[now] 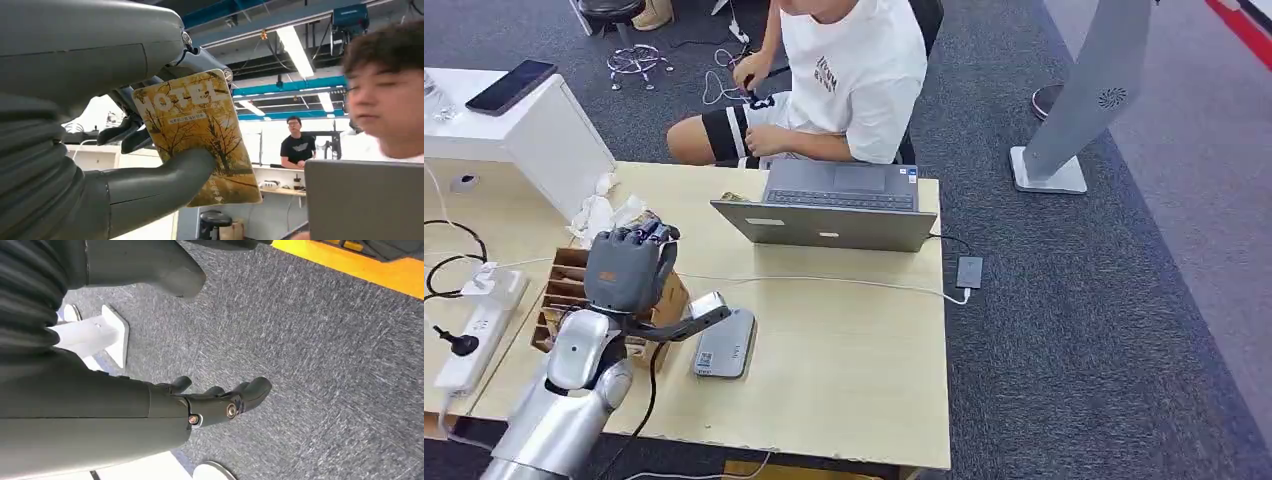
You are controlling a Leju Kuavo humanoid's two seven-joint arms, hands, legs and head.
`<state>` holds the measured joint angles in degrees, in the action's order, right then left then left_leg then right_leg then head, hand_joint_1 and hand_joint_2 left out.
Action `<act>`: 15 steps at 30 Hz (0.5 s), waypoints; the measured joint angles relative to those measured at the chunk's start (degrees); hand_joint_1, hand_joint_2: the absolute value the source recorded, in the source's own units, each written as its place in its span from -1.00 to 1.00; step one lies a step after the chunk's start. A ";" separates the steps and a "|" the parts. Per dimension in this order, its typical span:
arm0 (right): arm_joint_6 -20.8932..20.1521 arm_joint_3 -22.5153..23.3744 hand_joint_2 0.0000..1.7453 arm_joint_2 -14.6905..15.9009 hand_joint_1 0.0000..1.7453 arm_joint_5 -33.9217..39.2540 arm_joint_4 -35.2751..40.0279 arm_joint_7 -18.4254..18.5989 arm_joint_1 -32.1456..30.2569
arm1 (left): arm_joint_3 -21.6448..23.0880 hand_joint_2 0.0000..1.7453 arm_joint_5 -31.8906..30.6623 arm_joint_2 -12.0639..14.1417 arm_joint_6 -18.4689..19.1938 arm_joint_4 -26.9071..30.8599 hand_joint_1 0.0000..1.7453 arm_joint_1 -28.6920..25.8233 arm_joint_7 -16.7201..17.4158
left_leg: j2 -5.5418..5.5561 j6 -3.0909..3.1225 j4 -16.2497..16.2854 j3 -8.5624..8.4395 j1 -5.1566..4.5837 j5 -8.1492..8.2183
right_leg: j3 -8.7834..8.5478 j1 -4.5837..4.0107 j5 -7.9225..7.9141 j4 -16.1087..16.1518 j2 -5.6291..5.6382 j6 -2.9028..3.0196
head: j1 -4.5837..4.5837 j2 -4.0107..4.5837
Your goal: Pass the card to the sensor for recognition and then transmit it.
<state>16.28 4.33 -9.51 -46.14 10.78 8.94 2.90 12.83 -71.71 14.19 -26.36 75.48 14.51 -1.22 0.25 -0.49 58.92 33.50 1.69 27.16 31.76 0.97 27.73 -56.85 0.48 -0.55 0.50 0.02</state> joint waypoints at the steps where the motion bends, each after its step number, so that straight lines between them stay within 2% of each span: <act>1: 0.24 0.00 1.00 0.00 -1.00 0.09 0.00 -0.02 -0.07 | 0.02 1.00 -0.37 -0.13 0.57 0.90 1.00 -0.41 0.00 | 0.00 0.00 0.00 0.00 0.00 0.00 | 0.00 0.00 0.00 0.00 0.00 0.00 | 0.00 -0.02; 7: 0.63 0.02 1.00 0.00 -1.00 0.09 -0.02 -0.04 -0.45 | 1.86 1.00 -1.53 -0.81 3.61 4.89 1.00 -2.31 1.03 | -0.01 0.00 0.00 0.00 0.00 0.00 | 0.01 0.00 0.00 0.00 0.00 0.00 | 0.00 -0.02; 12: 1.33 0.02 1.00 -0.09 -1.00 0.02 -0.02 -0.11 -0.60 | 5.40 1.00 -3.37 -1.14 10.37 6.97 1.00 -3.59 4.59 | -0.01 0.01 0.00 0.01 0.00 0.01 | 0.01 0.00 0.00 0.00 0.00 0.00 | 0.00 0.00; 15: 1.40 0.02 1.00 -0.15 -1.00 -0.11 -0.04 0.09 -0.66 | 6.95 1.00 -3.43 -1.09 12.54 6.97 1.00 -3.97 5.51 | -0.01 0.01 0.00 0.01 0.00 0.01 | 0.01 0.00 0.00 0.00 0.00 0.00 | 0.00 0.00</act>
<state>17.68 4.35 -9.66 -46.25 10.73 9.03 2.25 19.78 -75.14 13.09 -13.82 82.44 10.54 4.28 0.24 -0.49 58.92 33.51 1.69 27.17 31.77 0.97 27.73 -56.85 0.48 -0.55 0.50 0.02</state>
